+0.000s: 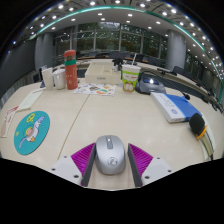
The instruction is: Arrange mouse
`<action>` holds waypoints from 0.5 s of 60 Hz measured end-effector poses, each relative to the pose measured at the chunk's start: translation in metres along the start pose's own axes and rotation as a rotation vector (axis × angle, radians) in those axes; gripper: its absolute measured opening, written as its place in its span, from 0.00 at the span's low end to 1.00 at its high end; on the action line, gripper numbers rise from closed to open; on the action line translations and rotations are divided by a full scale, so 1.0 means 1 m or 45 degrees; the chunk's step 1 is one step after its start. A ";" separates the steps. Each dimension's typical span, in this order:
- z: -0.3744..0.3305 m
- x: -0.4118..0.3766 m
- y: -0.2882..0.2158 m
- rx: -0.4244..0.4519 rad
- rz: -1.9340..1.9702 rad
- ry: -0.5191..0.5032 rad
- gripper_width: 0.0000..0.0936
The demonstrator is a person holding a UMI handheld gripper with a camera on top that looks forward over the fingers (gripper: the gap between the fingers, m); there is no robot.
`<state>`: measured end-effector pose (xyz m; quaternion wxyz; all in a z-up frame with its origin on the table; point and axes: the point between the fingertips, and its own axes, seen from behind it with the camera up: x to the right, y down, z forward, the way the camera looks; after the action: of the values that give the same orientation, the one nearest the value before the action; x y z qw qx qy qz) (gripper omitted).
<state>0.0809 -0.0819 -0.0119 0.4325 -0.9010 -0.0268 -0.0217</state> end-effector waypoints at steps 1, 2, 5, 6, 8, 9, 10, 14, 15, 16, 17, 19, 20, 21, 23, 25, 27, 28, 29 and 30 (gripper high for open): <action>0.002 -0.001 0.000 0.001 0.002 -0.014 0.61; 0.003 -0.004 -0.001 0.003 0.003 -0.031 0.55; 0.003 -0.004 -0.001 0.013 -0.013 -0.039 0.52; 0.003 -0.005 -0.001 0.013 -0.024 -0.039 0.52; 0.002 -0.005 -0.001 0.015 -0.035 -0.038 0.50; 0.002 -0.005 -0.001 0.015 -0.035 -0.037 0.49; 0.003 -0.005 -0.001 0.015 -0.028 -0.036 0.48; 0.002 -0.006 -0.001 0.004 -0.010 -0.035 0.44; 0.002 -0.006 0.000 0.000 -0.014 -0.035 0.43; 0.003 -0.006 0.000 -0.005 -0.013 -0.035 0.42; 0.003 -0.006 0.000 -0.010 -0.008 -0.035 0.42; 0.001 -0.005 -0.001 -0.017 0.007 -0.035 0.40; 0.001 -0.005 -0.001 -0.021 0.016 -0.031 0.40; 0.001 -0.005 -0.001 -0.027 0.023 -0.026 0.39; 0.000 -0.004 -0.004 -0.030 0.038 -0.015 0.39; -0.005 -0.001 -0.012 -0.015 0.047 0.005 0.39; -0.012 -0.002 -0.023 0.006 0.049 0.018 0.39; -0.017 -0.003 -0.030 0.025 0.051 0.025 0.39; -0.021 -0.004 -0.039 0.045 0.055 0.031 0.40; -0.026 -0.007 -0.047 0.063 0.057 0.034 0.40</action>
<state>0.0703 -0.0734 0.0407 0.4555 -0.8899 -0.0013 -0.0233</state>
